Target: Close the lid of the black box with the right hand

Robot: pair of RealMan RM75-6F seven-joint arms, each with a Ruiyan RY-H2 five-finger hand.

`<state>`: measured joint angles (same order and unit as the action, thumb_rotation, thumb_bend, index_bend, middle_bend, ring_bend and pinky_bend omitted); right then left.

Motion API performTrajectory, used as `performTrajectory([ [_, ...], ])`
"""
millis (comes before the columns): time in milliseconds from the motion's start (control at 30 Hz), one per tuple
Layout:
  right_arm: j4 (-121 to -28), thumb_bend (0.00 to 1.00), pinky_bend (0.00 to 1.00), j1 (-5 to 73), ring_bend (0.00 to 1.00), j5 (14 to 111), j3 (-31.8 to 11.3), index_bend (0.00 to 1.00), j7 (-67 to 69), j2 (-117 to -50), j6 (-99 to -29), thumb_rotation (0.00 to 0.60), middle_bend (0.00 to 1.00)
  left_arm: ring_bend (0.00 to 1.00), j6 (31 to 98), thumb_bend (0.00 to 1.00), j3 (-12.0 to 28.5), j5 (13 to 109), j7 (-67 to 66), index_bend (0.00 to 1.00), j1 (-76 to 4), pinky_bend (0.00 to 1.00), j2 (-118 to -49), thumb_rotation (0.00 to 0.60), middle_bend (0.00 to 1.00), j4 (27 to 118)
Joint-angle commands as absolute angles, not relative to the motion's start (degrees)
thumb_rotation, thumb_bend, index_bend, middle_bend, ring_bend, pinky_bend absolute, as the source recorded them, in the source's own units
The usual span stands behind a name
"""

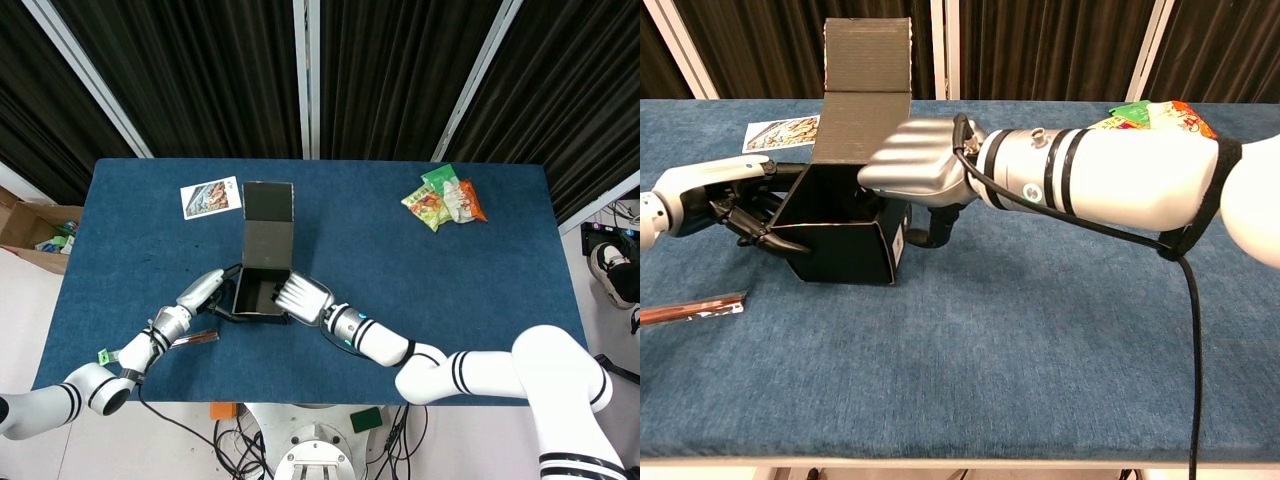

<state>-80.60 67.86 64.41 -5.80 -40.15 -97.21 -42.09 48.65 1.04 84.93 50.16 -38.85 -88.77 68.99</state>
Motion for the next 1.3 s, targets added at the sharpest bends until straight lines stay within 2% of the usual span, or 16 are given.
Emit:
performTrajectory([
  [33,-80.76,0.37,1.00,67.47,0.85,64.77,-5.76,0.54,-39.92,-97.33,-42.91,0.600,0.52,0.61,48.70,0.02,1.12,84.90,50.04,0.46,-38.88,0.84,-88.77,0.600,0.40,69.05],
  [133,-80.91,0.26,1.00,67.06,0.85,65.29,-5.86,0.36,-39.37,-97.49,-43.77,0.600,0.38,0.61,48.72,0.02,1.21,84.82,49.85,0.46,-38.92,0.84,-88.70,0.600,0.40,69.22],
  [200,-80.98,0.19,1.00,66.78,0.85,65.67,-6.00,0.28,-38.94,-97.67,-44.39,0.600,0.32,0.61,48.56,0.02,1.21,84.74,49.67,0.46,-38.97,0.84,-88.64,0.600,0.40,69.32],
  [533,-81.62,0.14,1.00,65.33,0.82,67.04,-6.56,0.13,-37.07,-97.78,-46.72,0.600,0.18,0.61,48.49,0.02,1.45,84.43,48.48,0.46,-39.10,0.84,-88.29,0.600,0.40,69.91],
  [700,-86.56,0.14,1.00,61.33,0.81,68.77,-7.66,0.11,-31.25,-94.15,-51.88,0.600,0.19,0.61,48.70,0.02,1.54,84.28,47.41,0.46,-39.02,0.84,-88.09,0.600,0.40,70.28],
  [833,-89.35,0.14,1.00,57.89,0.81,67.41,-7.98,0.10,-25.30,-90.23,-53.04,0.600,0.24,0.61,48.83,0.02,1.57,84.22,46.96,0.46,-38.95,0.84,-87.79,0.600,0.40,70.76],
  [1000,-88.75,0.15,1.00,55.89,0.81,63.96,-9.49,0.10,-15.98,-87.56,-49.50,0.600,0.26,0.61,49.05,0.02,1.83,83.95,46.55,0.46,-38.85,0.84,-87.61,0.600,0.40,71.46],
  [1133,-85.38,0.17,1.00,56.46,0.81,61.74,-10.36,0.11,-12.23,-87.63,-45.24,0.600,0.30,0.61,49.02,0.02,1.88,83.89,46.07,0.46,-38.87,0.84,-87.42,0.600,0.40,72.03],
  [1300,-79.27,0.18,1.00,60.29,0.81,55.30,-13.23,0.11,-10.88,-90.51,-38.48,0.600,0.24,0.61,49.01,0.02,1.98,83.90,45.49,0.46,-38.97,0.84,-87.25,0.600,0.40,72.93],
])
